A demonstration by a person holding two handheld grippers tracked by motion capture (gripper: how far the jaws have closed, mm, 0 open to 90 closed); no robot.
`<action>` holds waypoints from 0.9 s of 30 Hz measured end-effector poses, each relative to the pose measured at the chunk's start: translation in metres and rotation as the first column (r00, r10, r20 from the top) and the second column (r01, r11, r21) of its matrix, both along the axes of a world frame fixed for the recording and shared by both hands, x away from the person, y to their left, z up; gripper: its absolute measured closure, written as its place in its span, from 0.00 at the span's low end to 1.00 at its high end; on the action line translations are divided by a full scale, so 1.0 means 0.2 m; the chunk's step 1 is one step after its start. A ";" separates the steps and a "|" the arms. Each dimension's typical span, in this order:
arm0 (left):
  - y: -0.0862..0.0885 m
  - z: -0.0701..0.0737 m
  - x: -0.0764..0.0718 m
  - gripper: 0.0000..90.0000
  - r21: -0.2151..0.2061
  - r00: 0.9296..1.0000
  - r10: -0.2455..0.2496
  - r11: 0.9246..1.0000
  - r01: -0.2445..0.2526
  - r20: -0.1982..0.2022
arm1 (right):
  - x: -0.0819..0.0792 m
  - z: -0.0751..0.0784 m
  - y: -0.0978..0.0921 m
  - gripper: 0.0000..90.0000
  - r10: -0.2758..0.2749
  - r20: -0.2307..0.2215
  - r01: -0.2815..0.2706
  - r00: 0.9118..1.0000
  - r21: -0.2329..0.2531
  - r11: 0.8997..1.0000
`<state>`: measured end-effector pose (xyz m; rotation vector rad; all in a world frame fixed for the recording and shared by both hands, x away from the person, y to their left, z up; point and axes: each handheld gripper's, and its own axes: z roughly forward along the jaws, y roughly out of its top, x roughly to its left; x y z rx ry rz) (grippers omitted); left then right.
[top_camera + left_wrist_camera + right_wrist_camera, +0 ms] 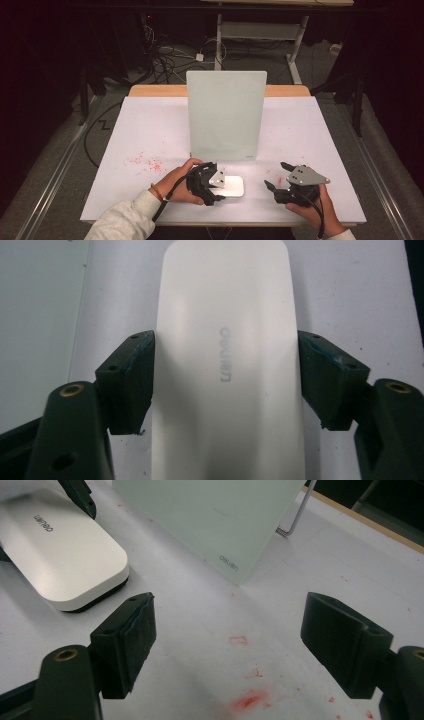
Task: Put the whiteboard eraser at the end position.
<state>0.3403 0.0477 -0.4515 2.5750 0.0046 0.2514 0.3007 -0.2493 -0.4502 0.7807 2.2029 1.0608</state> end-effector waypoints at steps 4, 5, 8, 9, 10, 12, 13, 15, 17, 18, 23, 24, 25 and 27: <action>0.02 0.04 -0.01 0.27 -0.056 1.000 0.012 0.998 -0.012 0.007 | 0.00 0.00 0.00 0.25 -0.002 -0.001 0.002 1.000 0.003 1.000; 0.03 0.05 -0.02 0.26 -0.065 1.000 0.015 0.998 -0.014 0.012 | 0.00 0.00 0.00 0.25 0.000 0.003 0.000 1.000 0.002 1.000; 0.04 0.07 -0.02 0.26 -0.093 0.999 0.028 0.995 -0.026 0.024 | 0.00 0.01 0.00 0.25 -0.002 0.002 0.002 1.000 0.005 1.000; 0.05 0.08 -0.02 0.25 -0.104 0.999 0.035 0.994 -0.031 0.032 | 0.00 0.01 0.00 0.25 -0.001 0.003 0.001 1.000 0.005 1.000; 0.05 0.09 -0.03 0.25 -0.115 0.998 0.042 0.993 -0.037 0.040 | 0.00 0.01 0.00 0.25 0.000 0.005 0.000 1.000 0.005 1.000; 0.07 0.10 -0.03 0.25 -0.139 0.997 0.061 0.989 -0.053 0.053 | -0.01 0.01 0.00 0.25 0.000 0.005 0.000 1.000 0.006 1.000; 0.07 0.11 -0.03 0.24 -0.154 0.995 0.076 0.986 -0.066 0.063 | -0.01 0.01 0.00 0.25 0.000 0.008 0.000 1.000 0.006 1.000; 0.09 0.12 -0.02 0.24 -0.183 0.992 0.102 0.979 -0.087 0.073 | -0.01 0.01 0.00 0.25 -0.001 0.007 0.001 1.000 0.008 1.000; 0.10 0.13 -0.02 0.23 -0.210 0.986 0.134 0.971 -0.111 0.099 | -0.01 0.01 0.00 0.25 -0.001 0.009 0.001 1.000 0.008 1.000; 0.11 0.14 -0.02 0.23 -0.231 0.982 0.153 0.965 -0.124 0.111 | -0.01 0.01 0.01 0.25 0.001 0.011 -0.001 1.000 0.008 1.000; 0.14 0.17 -0.02 0.22 -0.282 0.963 0.220 0.944 -0.170 0.156 | -0.02 0.02 0.01 0.25 0.005 0.022 -0.005 1.000 0.009 1.000; 0.15 0.18 -0.02 0.22 -0.287 0.959 0.229 0.942 -0.175 0.165 | -0.02 0.02 0.01 0.25 0.006 0.024 -0.006 1.000 0.011 1.000; 0.16 0.18 -0.02 0.22 -0.296 0.955 0.242 0.937 -0.184 0.171 | -0.02 0.02 0.01 0.25 0.001 0.022 -0.001 1.000 0.015 1.000; 0.17 0.19 -0.02 0.21 -0.309 0.947 0.263 0.930 -0.198 0.186 | -0.02 0.02 0.01 0.25 0.001 0.024 -0.002 1.000 0.018 1.000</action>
